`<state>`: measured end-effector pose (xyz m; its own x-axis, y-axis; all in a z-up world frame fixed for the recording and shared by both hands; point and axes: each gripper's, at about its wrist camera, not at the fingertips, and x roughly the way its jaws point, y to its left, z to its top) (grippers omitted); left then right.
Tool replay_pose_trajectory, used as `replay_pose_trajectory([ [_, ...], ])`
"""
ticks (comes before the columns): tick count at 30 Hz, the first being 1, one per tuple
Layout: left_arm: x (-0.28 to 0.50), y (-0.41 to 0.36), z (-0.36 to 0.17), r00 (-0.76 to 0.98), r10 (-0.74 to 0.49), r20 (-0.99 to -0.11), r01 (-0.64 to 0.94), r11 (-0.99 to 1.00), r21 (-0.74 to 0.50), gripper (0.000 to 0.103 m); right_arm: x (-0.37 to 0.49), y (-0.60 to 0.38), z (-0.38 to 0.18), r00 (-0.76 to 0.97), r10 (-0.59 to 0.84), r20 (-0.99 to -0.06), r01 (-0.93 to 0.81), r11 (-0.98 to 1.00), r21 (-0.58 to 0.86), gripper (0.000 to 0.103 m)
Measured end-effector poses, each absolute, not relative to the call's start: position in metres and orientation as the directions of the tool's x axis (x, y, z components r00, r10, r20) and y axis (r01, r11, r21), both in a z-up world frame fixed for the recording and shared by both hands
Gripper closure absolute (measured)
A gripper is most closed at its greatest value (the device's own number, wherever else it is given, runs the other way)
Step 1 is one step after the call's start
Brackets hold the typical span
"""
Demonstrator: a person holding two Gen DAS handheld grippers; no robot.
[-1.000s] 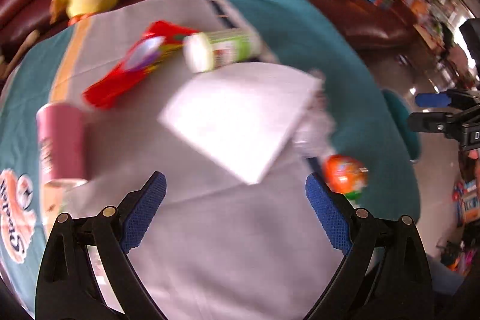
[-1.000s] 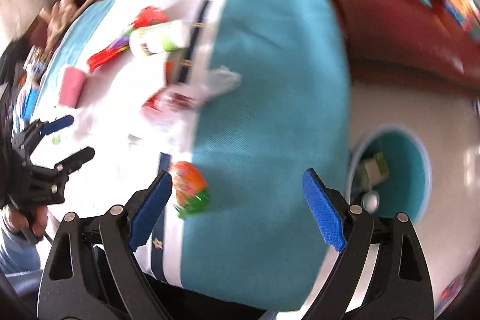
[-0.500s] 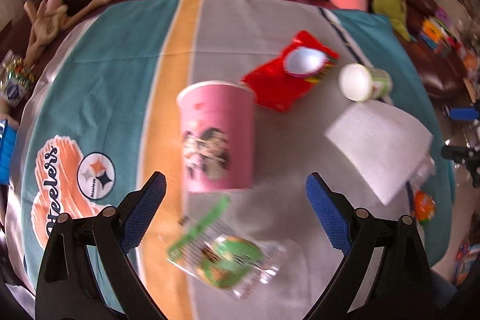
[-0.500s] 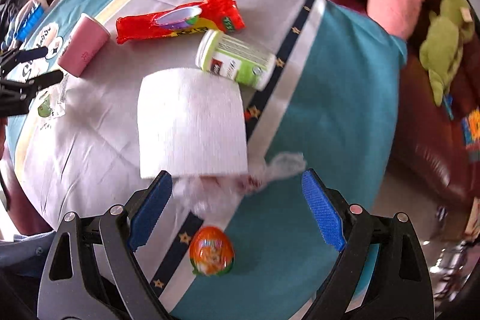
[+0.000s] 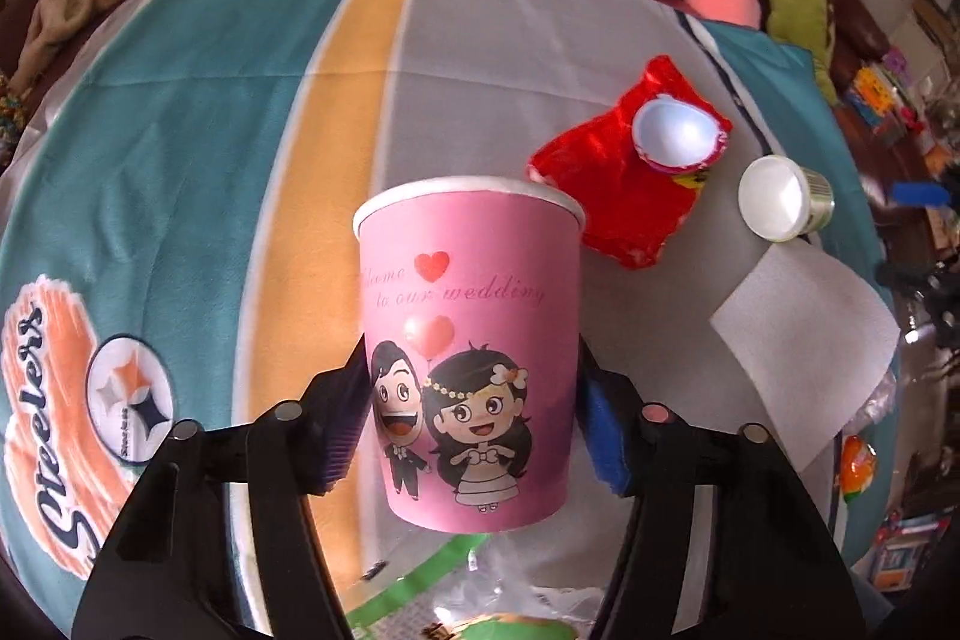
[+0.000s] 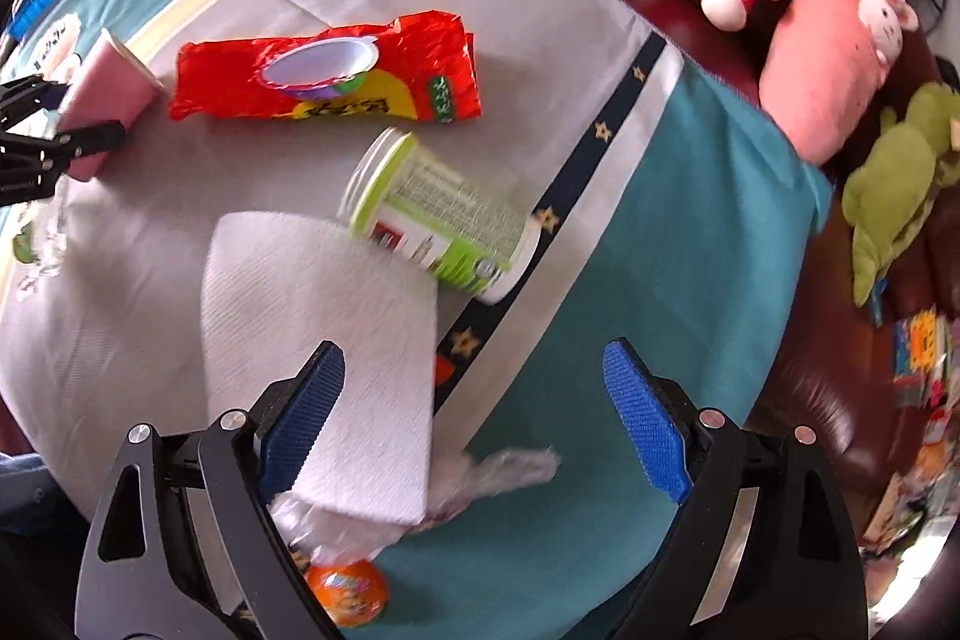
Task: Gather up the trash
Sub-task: 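Grasp the pink paper cup with the left tool while the right tool grasps the Swisse bottle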
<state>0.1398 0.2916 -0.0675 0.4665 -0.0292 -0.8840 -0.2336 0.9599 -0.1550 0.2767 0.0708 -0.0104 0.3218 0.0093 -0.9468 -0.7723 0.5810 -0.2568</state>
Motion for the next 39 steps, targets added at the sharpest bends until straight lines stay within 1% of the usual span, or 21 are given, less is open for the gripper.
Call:
replay_pose_trajectory([
  [4,0.140,0.272,-0.065,0.479,-0.085,-0.874,-0.153,0.972,-0.179,0.043,0.288,0.083,-0.021,0.348,-0.013,-0.938,-0.803,0.511,-0.305,0.019],
  [7,0.141,0.251,-0.064,0.475,-0.140,-0.869,-0.082,0.976,-0.202,0.043,0.297,0.092,-0.029,0.332,-0.009,-0.943,-0.827,0.478,-0.296,0.019],
  [10,0.145,0.234,-0.065,0.467,-0.182,-0.865,-0.031,0.975,-0.222,0.043,0.301,0.104,-0.037,0.330,-0.005,-0.944,-0.850,0.433,-0.300,0.022],
  [13,0.149,0.222,-0.070,0.458,-0.177,-0.871,-0.010,0.979,-0.204,0.041,0.305,0.115,-0.047,0.330,-0.005,-0.944,-0.872,0.382,-0.307,0.022],
  [16,0.152,0.221,-0.072,0.465,-0.160,-0.871,-0.023,0.981,-0.192,0.039,0.310,0.124,-0.059,0.336,-0.018,-0.942,-0.889,0.326,-0.323,0.023],
  [18,0.152,0.223,-0.073,0.468,-0.153,-0.870,-0.042,0.980,-0.195,0.039,0.315,0.127,-0.067,0.324,-0.027,-0.946,-0.896,0.312,-0.316,0.030],
  [20,0.152,0.226,-0.074,0.470,-0.136,-0.872,-0.063,0.980,-0.188,0.037,0.316,0.130,-0.073,0.313,-0.029,-0.949,-0.899,0.312,-0.306,0.031],
  [22,0.153,0.230,-0.075,0.469,-0.128,-0.874,-0.079,0.979,-0.186,0.032,0.317,0.131,-0.077,0.295,-0.022,-0.955,-0.902,0.323,-0.286,0.031],
  [23,0.154,0.230,-0.076,0.466,-0.124,-0.876,-0.087,0.979,-0.185,0.032,0.319,0.131,-0.080,0.270,-0.017,-0.963,-0.901,0.349,-0.259,0.031],
  [26,0.155,0.229,-0.079,0.464,-0.100,-0.880,-0.100,0.981,-0.165,0.032,0.321,0.130,-0.080,0.259,0.004,-0.966,-0.886,0.399,-0.236,0.032],
  [29,0.156,0.226,-0.080,0.470,-0.081,-0.879,-0.108,0.983,-0.149,0.032,0.321,0.123,-0.079,0.221,0.036,-0.975,-0.863,0.473,-0.178,0.049],
  [30,0.156,0.224,-0.079,0.472,-0.079,-0.878,-0.109,0.983,-0.147,0.040,0.321,0.121,-0.078,0.227,0.027,-0.973,-0.846,0.501,-0.183,0.050],
  [33,0.151,0.218,-0.075,0.485,-0.054,-0.873,-0.109,0.987,-0.121,0.042,0.318,0.112,-0.071,0.212,0.040,-0.976,-0.812,0.563,-0.154,0.052],
  [39,0.136,0.208,-0.053,0.519,-0.059,-0.853,-0.090,0.988,-0.123,0.042,0.305,0.082,-0.037,0.201,0.123,-0.972,-0.763,0.642,-0.077,0.055],
])
